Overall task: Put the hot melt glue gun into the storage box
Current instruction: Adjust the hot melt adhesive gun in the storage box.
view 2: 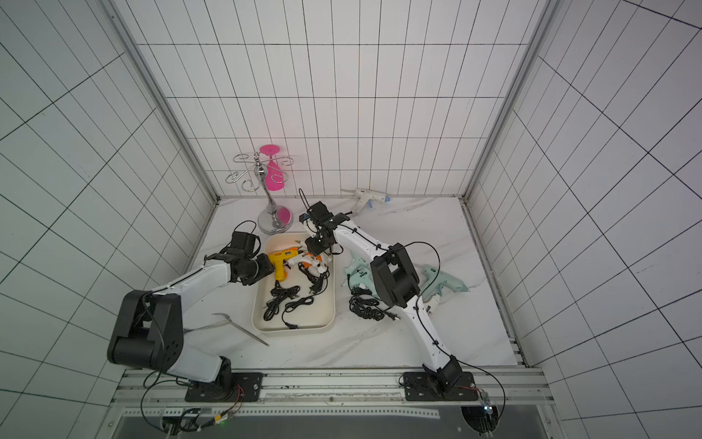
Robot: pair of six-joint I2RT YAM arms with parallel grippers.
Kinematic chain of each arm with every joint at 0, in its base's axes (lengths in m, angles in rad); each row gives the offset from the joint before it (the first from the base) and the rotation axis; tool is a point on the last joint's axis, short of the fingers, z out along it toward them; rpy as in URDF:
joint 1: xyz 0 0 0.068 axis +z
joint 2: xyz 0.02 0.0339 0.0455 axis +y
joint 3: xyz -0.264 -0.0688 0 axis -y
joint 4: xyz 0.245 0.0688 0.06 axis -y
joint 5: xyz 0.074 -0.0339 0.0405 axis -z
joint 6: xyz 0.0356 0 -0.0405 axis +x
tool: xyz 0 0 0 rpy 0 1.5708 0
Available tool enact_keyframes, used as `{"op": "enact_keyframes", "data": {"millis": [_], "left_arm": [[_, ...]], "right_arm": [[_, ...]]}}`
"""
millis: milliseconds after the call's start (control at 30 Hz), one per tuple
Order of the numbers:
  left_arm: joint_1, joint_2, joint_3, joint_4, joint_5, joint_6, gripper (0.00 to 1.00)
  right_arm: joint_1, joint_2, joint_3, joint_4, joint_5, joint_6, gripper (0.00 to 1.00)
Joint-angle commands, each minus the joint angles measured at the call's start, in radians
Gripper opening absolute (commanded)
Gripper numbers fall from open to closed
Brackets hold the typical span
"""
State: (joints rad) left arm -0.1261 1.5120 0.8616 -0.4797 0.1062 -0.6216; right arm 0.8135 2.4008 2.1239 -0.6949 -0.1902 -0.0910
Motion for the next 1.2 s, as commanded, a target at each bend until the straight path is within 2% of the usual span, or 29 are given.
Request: {"op": "enact_keyframes", "data": {"millis": [0, 100, 233, 400, 467, 600, 667, 1000, 1167], "left_arm": [[-0.005, 0.013, -0.004, 0.087, 0.067, -0.053, 0.54], [-0.009, 0.037, 0.004, 0.103, 0.085, -0.071, 0.53], [-0.02, 0.061, 0.015, 0.114, 0.09, -0.088, 0.53], [-0.026, 0.078, 0.019, 0.127, 0.103, -0.116, 0.52], [-0.026, 0.079, 0.017, 0.134, 0.109, -0.128, 0.52], [-0.027, 0.082, 0.017, 0.137, 0.113, -0.134, 0.51], [-0.026, 0.078, 0.017, 0.134, 0.113, -0.132, 0.51], [-0.017, 0.065, 0.01, 0.127, 0.116, -0.123, 0.51], [-0.013, 0.068, 0.01, 0.127, 0.122, -0.118, 0.51]], "right_arm": [[0.036, -0.017, -0.063, -0.116, 0.095, -0.109, 0.44], [0.063, -0.065, -0.173, -0.087, 0.202, -0.159, 0.39], [0.098, -0.111, -0.236, -0.043, 0.307, -0.194, 0.26], [0.121, -0.148, -0.221, -0.009, 0.404, -0.213, 0.24], [0.121, -0.159, -0.21, -0.022, 0.403, -0.22, 0.28], [0.104, -0.164, -0.196, -0.066, 0.399, -0.149, 0.49], [0.089, -0.164, -0.192, -0.091, 0.402, -0.096, 0.52], [0.03, -0.232, -0.22, -0.101, 0.382, 0.097, 0.5], [0.03, -0.237, -0.233, -0.119, 0.33, 0.112, 0.36]]}}
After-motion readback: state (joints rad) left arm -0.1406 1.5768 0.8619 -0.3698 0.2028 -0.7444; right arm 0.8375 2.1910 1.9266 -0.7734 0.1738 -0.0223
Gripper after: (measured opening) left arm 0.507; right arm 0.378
